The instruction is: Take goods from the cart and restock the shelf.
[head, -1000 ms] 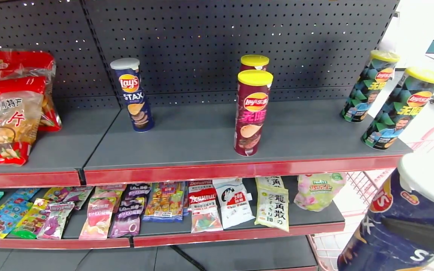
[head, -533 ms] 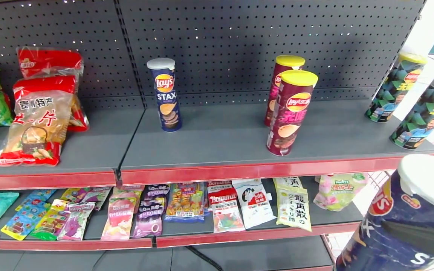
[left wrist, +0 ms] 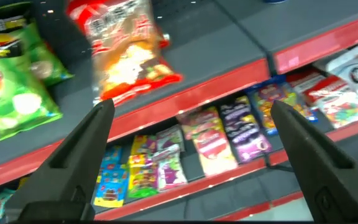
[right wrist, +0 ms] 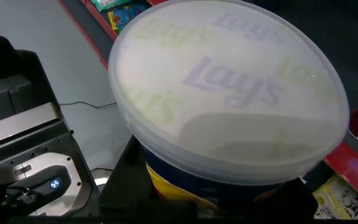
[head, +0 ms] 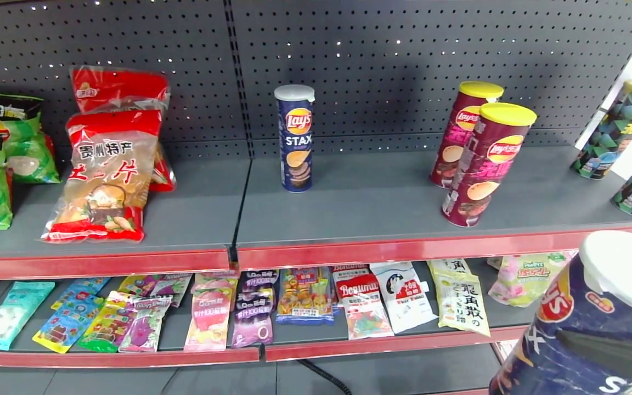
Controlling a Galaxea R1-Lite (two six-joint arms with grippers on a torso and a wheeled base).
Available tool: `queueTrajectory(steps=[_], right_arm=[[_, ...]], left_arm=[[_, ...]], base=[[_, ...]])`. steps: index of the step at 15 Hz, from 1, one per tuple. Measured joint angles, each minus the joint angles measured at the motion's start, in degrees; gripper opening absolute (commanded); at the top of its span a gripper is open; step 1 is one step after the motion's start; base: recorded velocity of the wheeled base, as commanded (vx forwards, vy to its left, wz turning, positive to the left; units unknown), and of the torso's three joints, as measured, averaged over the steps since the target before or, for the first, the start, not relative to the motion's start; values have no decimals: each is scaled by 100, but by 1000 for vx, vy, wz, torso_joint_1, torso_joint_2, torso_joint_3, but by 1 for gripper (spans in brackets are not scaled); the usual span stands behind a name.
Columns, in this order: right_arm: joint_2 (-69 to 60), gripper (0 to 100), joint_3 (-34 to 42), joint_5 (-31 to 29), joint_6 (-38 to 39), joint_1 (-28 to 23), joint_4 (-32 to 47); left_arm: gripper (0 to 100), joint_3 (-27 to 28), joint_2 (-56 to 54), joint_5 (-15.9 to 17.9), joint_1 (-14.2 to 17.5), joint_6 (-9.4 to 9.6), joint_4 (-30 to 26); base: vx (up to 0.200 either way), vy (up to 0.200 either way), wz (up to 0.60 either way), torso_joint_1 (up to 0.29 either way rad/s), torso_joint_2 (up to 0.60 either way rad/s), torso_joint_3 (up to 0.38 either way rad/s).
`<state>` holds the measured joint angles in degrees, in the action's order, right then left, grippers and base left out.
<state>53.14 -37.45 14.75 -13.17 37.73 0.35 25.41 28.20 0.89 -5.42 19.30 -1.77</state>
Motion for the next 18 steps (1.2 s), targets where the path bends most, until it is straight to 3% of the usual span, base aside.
queueTrajectory(steps=[5, 7, 16, 18], right_arm=[[-57, 0, 9, -9, -43, 63, 9], [-72, 0, 9, -24, -44, 100, 13], [-121, 0, 46, -28, -43, 226, 13], [-118, 0, 52, -26, -44, 223, 18]], left_arm=[[100, -105, -26, -10, -2, 43, -9], [100, -232, -102, -32, 6, 245, -6], [100, -328, -174, -96, 2, 284, -9], [100, -325, -174, -94, 0, 293, -9]], base=[[0, 40, 0, 1, 1, 0], [0, 0, 0, 0, 0, 0], [200, 0, 0, -2, 4, 4], [0, 0, 0, 0, 0, 0]])
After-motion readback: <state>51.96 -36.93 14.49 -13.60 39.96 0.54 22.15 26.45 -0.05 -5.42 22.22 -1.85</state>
